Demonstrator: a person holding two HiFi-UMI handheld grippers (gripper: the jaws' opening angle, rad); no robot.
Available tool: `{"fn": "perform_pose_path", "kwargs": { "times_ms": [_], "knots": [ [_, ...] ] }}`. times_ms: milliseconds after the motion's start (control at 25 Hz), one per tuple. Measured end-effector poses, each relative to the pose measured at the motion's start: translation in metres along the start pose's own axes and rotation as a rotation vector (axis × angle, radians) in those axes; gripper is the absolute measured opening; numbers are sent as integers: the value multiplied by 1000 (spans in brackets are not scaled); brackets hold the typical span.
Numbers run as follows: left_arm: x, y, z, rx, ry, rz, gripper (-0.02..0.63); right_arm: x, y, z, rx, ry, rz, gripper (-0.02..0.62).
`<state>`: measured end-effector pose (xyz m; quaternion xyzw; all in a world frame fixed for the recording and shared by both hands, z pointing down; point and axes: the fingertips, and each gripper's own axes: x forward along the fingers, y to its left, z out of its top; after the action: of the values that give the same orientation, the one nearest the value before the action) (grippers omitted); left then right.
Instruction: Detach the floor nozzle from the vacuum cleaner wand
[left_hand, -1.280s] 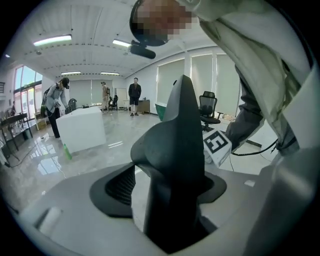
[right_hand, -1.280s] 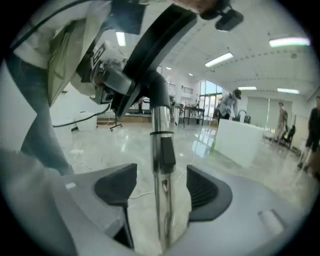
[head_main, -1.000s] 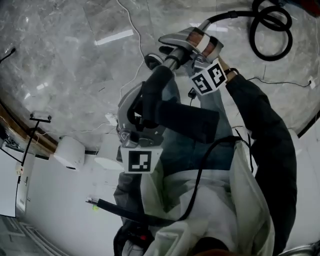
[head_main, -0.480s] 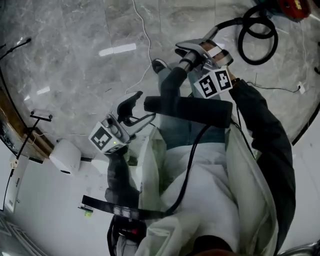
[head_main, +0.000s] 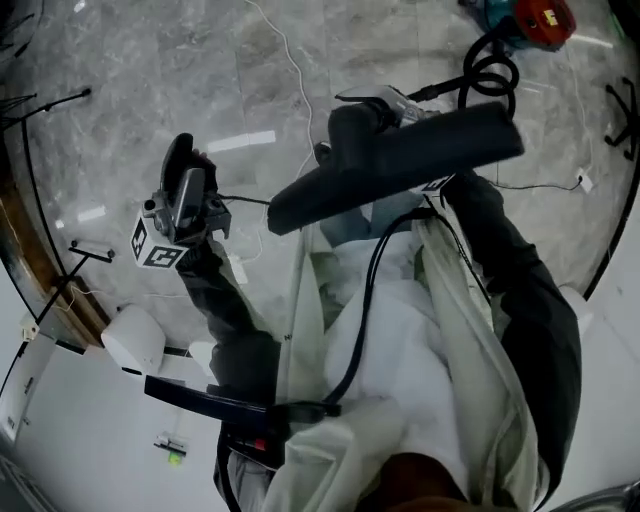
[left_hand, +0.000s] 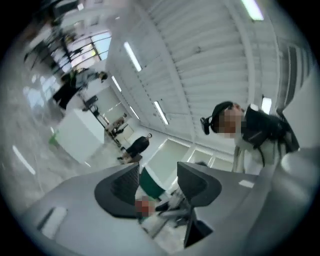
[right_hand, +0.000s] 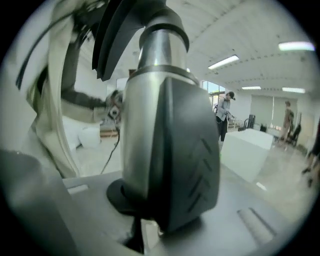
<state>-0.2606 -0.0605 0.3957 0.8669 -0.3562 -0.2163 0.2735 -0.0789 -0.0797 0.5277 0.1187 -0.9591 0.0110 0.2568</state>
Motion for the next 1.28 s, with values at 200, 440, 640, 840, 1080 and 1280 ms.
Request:
{"fn": "perform_pose_path", "kwargs": {
  "times_ms": [200, 440, 640, 840, 1080, 1280],
  "knots": [
    [65, -64, 18, 348, 130, -73, 421, -37, -15, 138, 259, -49, 357, 89],
    [181, -185, 93, 366, -85, -454, 513, -67, 19, 159, 172, 158, 609, 87],
    [209, -213, 58, 531, 7, -471, 242, -96, 59, 123, 61, 257, 725, 89],
    [225, -233, 50, 504, -11, -444, 234, -114, 64, 123, 39, 167, 787, 91],
    [230, -256, 50, 575, -75, -244, 142, -97, 31, 145, -19, -203, 286, 89],
    [263, -274, 19, 520, -27, -254, 110, -132, 22, 122, -34, -279, 269, 52]
  ]
}}
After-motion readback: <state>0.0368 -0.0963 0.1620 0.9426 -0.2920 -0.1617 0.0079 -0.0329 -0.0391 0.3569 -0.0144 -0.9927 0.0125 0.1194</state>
